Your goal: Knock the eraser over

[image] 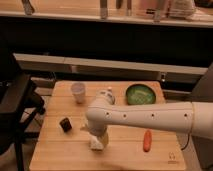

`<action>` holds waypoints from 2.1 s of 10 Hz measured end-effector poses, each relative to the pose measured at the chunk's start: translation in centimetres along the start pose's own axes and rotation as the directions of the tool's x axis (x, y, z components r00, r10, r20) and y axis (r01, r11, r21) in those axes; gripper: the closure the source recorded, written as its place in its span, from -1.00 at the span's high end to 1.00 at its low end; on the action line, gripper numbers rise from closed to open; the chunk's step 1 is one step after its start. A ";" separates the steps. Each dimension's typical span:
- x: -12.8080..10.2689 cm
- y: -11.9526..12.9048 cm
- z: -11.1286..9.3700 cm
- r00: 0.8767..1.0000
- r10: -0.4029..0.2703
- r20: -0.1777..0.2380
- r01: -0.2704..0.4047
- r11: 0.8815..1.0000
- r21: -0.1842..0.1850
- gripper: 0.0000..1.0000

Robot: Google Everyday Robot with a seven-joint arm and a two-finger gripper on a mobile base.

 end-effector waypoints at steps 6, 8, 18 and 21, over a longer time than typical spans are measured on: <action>-0.4 -2.4 0.6 0.999 -0.039 0.014 0.039 0.999 0.001 0.60; -0.7 -3.4 0.7 0.998 -0.054 0.016 0.054 0.999 0.002 0.60; -1.5 -6.2 1.2 0.995 -0.103 -0.001 0.103 0.995 -0.002 -0.74; -2.2 -7.5 1.4 0.991 -0.134 0.001 0.134 0.991 -0.001 -0.99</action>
